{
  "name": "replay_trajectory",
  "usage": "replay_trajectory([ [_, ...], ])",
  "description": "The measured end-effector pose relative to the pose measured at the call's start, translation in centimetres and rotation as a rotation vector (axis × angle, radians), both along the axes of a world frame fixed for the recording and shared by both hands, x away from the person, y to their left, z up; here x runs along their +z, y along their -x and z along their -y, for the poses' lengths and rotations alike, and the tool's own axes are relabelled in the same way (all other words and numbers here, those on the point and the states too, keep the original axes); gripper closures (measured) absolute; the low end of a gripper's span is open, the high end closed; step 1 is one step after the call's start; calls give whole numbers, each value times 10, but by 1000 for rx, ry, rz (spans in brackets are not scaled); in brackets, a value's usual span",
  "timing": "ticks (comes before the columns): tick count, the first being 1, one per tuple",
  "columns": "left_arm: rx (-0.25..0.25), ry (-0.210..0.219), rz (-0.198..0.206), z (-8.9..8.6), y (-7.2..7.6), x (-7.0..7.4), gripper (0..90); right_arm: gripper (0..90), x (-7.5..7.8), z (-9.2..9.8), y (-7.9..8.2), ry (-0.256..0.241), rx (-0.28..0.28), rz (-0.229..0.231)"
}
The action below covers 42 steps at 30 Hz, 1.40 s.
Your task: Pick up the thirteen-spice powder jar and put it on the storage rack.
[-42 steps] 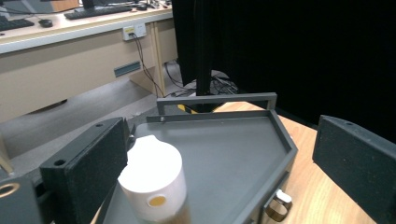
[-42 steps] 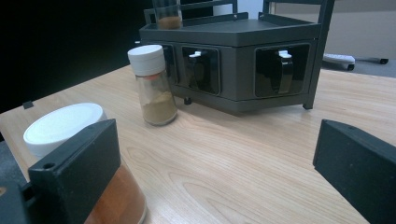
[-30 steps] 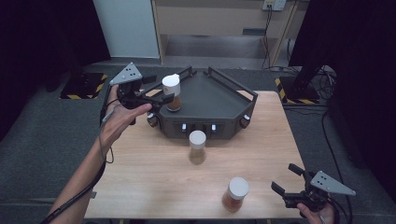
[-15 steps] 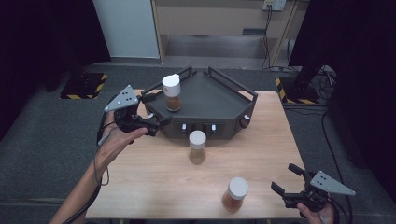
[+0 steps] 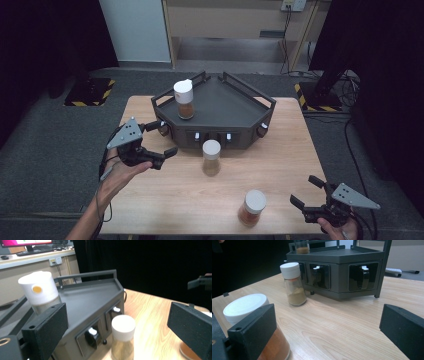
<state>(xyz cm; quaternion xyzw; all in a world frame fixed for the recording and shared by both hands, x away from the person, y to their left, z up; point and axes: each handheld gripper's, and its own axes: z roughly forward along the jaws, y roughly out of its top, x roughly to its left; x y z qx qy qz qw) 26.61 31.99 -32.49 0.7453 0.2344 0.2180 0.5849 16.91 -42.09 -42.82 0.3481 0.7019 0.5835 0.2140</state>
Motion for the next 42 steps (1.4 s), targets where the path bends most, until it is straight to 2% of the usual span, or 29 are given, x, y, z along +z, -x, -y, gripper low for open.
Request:
replay_trajectory([
  [6,7,14,-16,-3,11,-19,17,16,1,-1,0,6,-1,1],
  [10,37,-9,-13,-2,21,-32,17,16,1,-1,0,7,-1,1],
  [20,50,-12,-80,-5,30,-64,16,16,1,-2,0,11,0,3],
  [22,49,-23,-88,-4,31,-68,14,16,1,-2,0,12,0,2],
  [25,44,-19,-103,-5,32,-73,12,16,1,-2,0,13,0,4],
  [42,75,-3,-109,-16,49,-95,13,16,1,-2,0,15,-1,4],
])
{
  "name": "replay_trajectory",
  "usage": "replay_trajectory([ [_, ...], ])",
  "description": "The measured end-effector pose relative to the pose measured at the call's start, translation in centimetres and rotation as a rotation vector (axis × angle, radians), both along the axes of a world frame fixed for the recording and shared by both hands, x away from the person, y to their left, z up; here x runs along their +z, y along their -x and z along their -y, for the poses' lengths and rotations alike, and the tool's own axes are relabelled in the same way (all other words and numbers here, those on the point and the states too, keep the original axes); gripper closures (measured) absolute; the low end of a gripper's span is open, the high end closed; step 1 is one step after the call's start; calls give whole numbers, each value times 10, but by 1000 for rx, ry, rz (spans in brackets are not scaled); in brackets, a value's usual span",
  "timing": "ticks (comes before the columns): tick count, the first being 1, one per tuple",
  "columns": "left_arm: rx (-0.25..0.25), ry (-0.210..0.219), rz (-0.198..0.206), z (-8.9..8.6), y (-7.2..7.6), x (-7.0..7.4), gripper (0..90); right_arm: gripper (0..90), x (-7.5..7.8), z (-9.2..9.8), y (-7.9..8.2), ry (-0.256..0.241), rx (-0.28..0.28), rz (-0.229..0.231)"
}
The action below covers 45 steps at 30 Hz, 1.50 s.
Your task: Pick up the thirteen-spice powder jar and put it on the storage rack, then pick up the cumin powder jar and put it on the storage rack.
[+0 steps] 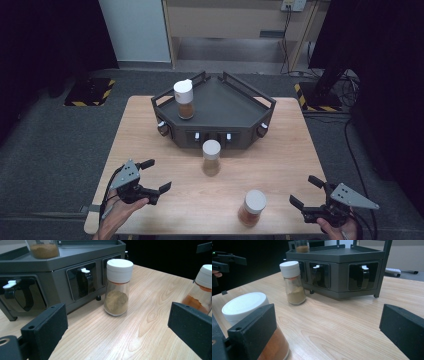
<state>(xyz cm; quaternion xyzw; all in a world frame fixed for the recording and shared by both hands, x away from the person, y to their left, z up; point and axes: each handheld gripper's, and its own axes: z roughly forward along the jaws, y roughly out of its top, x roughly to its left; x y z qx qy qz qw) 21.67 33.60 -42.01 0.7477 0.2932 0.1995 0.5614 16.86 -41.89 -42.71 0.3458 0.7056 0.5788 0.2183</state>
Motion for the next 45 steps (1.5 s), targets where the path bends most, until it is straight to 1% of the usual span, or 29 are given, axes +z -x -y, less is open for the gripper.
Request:
replay_trajectory([
  [3,-4,11,0,-2,1,-4,14,16,0,0,0,0,0,0],
  [6,-14,2,10,-3,1,-7,14,16,0,0,0,0,0,0],
  [7,-20,6,11,-3,1,-9,15,17,0,0,0,0,0,0],
  [9,-30,17,13,-6,0,-12,16,17,0,0,0,-1,1,-1],
  [12,-42,58,10,-10,-2,-17,15,16,0,0,-1,-2,2,-2],
  [15,-49,74,33,-12,0,-19,15,17,-1,0,-1,-3,1,-2],
  [17,-53,74,43,-13,0,-20,16,17,-1,0,-1,-3,1,-2],
  [22,-58,85,38,-14,0,-21,16,17,-1,0,-1,-4,1,-3],
  [24,-59,84,46,-14,0,-21,15,17,-1,1,-1,-4,2,-4],
  [26,-62,93,48,-15,0,-22,15,17,-1,1,-1,-4,6,-3],
  [30,-57,89,42,-16,-1,-22,14,16,-1,0,-3,-1,11,-4],
  [32,-55,98,43,-17,0,-23,14,15,-1,0,-2,-2,12,-2],
  [34,-49,95,50,-17,2,-22,13,12,-1,2,-3,-8,15,-1],
  [36,-45,90,54,-17,2,-22,13,13,0,2,-4,-1,15,-1],
  [38,-42,88,50,-18,3,-22,13,13,2,2,-5,-6,19,-13],
  [39,-40,89,50,-18,3,-22,12,14,3,2,-5,-4,21,-12],
  [41,-35,90,54,-19,4,-21,12,16,6,1,-6,17,20,-13],
  [44,-32,92,52,-20,4,-22,12,22,9,1,-9,26,27,-17],
  [45,-29,90,50,-20,4,-22,12,26,9,2,-11,23,34,-25],
])
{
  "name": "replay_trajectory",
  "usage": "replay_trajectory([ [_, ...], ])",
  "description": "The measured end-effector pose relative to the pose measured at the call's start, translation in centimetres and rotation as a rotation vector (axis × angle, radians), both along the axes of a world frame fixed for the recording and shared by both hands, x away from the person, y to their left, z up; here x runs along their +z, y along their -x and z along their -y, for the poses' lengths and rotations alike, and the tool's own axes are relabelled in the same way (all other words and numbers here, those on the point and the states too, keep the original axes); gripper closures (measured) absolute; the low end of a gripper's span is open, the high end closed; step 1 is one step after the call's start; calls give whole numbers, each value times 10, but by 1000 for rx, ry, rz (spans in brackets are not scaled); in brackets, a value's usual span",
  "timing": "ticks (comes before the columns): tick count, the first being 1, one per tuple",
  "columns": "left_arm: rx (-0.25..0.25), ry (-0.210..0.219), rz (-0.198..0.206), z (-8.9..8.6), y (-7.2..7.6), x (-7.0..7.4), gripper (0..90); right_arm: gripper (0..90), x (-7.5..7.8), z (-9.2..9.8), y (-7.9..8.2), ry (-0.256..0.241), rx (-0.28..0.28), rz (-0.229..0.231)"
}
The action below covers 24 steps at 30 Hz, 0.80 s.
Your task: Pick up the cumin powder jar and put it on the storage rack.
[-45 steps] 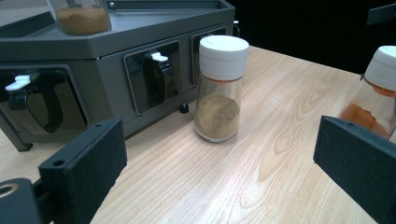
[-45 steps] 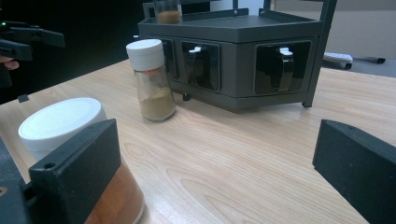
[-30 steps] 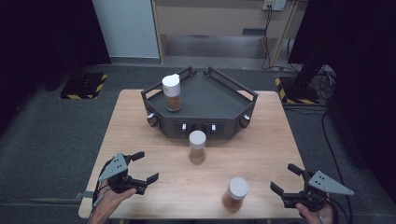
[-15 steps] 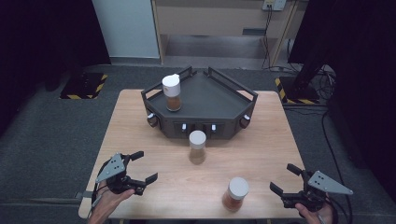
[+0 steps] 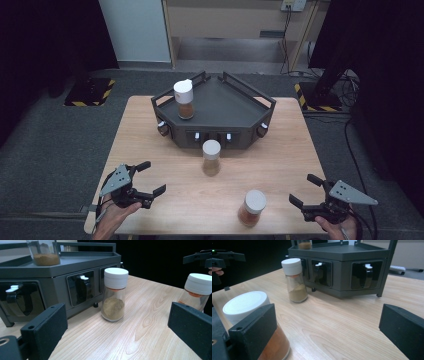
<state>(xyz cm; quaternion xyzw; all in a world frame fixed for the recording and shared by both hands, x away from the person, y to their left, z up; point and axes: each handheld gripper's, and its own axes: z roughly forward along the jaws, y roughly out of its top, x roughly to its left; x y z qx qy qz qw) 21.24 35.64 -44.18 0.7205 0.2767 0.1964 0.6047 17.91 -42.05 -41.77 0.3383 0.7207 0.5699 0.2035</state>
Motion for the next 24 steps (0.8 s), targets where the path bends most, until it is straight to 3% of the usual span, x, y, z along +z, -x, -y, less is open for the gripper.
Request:
replay_trajectory([
  [10,9,5,-18,-5,3,0,10,33,14,-3,-16,20,53,-24],
  [12,7,4,-21,-6,3,0,10,34,17,-4,-22,-7,74,-28],
  [24,9,4,-17,-7,3,0,10,38,55,-29,-57,51,162,4],
])
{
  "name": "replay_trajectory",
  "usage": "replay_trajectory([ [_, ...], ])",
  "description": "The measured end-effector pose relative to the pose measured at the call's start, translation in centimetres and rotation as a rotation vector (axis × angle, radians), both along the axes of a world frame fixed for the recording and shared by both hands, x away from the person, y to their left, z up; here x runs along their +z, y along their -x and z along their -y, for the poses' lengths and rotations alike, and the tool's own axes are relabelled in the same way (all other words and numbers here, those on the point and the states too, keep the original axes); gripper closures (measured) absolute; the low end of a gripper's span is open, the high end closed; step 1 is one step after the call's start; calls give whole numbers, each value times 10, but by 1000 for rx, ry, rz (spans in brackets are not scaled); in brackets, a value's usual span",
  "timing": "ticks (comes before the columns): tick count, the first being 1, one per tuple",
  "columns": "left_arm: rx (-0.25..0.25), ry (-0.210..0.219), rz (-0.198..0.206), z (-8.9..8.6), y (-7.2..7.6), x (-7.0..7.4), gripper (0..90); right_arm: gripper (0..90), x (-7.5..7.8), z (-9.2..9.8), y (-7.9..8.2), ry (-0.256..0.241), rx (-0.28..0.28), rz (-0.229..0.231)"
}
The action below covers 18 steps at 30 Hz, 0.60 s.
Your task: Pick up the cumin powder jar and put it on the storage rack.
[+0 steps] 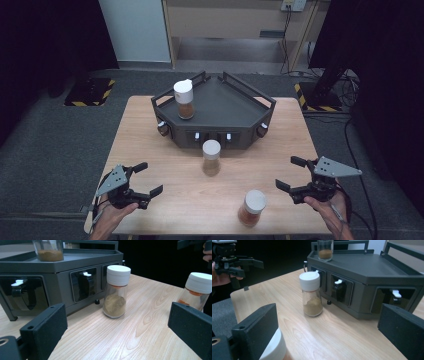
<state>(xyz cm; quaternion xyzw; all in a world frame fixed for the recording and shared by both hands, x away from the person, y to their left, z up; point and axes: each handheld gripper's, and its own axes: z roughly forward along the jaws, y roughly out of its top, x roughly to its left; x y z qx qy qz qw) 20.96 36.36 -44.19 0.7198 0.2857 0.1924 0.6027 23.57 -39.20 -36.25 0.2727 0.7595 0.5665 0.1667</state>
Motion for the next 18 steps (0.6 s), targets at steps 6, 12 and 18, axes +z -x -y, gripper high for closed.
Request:
replay_trajectory([
  [6,-5,-1,-3,0,-1,0,10,39,9,-3,-11,-1,12,10],
  [12,-6,-4,-4,0,-1,0,10,39,20,-3,-18,-13,13,28],
  [18,-4,-1,-5,0,-1,0,10,39,24,-4,-27,-24,22,27],
])
